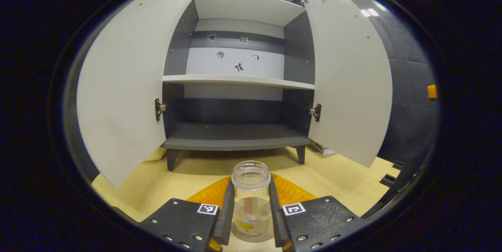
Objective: Grasp the bottle in the cabinet with the left hand and place it on the coaster, then close the right door with the right hand and the left door with the left hand.
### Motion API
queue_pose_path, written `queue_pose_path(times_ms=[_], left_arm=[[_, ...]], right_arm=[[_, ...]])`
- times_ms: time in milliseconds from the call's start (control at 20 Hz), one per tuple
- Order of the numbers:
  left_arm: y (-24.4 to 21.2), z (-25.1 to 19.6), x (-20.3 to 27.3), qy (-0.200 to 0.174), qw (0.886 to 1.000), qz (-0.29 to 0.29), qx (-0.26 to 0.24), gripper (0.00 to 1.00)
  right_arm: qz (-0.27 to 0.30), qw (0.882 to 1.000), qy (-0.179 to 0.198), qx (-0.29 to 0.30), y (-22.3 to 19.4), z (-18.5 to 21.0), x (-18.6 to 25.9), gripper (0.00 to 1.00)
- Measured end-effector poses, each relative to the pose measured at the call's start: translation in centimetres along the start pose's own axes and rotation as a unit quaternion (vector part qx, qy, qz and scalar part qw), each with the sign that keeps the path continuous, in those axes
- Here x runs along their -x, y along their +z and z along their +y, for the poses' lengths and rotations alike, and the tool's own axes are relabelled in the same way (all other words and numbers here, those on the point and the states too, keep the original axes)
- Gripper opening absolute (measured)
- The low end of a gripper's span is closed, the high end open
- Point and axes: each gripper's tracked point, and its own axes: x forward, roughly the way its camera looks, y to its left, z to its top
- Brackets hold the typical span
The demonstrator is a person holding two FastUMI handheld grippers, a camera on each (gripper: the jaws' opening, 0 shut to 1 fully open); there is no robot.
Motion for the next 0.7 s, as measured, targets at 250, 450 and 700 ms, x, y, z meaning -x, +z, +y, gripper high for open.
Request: queue_pose_path(times_ms=[250, 450, 700], left_arm=[[1.0, -0.4, 0.6, 0.005, 1.000, 0.002, 0.000, 0.74], [4.0, -0.8, 1.9, 0.013, 1.000, -0.010, 0.001, 0.89], [8.8, -1.3, 5.2, 0.021, 0.999, -0.031, -0.012, 0.88]], right_arm=[[-0.011, 1.000, 0.006, -0.008, 0.8, -0.1, 0.1, 0.95], [-0.027, 0.999, 0.019, -0.015, 3.7, -0.2, -1.6, 0.95], [-0.044, 0.998, 0.041, -0.020, 6.9, -0.6, -2.8, 0.97]])
